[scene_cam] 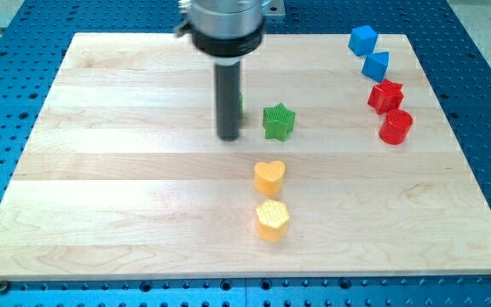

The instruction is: Form a vertical line with green and yellow blocks

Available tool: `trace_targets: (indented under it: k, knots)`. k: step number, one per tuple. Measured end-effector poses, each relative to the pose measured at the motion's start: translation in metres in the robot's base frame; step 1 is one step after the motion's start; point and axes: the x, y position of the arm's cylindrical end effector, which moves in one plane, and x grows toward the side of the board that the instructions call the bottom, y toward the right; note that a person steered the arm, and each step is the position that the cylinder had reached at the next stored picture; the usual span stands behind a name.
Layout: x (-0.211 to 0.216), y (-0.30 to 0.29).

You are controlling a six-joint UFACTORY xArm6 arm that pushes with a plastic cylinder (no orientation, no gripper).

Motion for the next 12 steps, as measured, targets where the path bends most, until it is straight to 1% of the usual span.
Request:
trace_targets:
  k: [1, 2, 3, 4, 5, 6, 7, 8, 9, 10, 11, 12]
  knots:
    - [-0.010, -0.026]
    - [-0.070, 0.020]
    - [-0.090, 0.060]
    - [-0.090, 0.031]
    - [-0.155, 0.060]
    - [-0.159, 0.098]
    - [-0.121, 0.151]
    - [-0.089, 0.138]
    - [-0.062, 0.106]
    - [-0.043, 0.090]
    - [-0.023, 0.101]
    - [-0.050, 0.184]
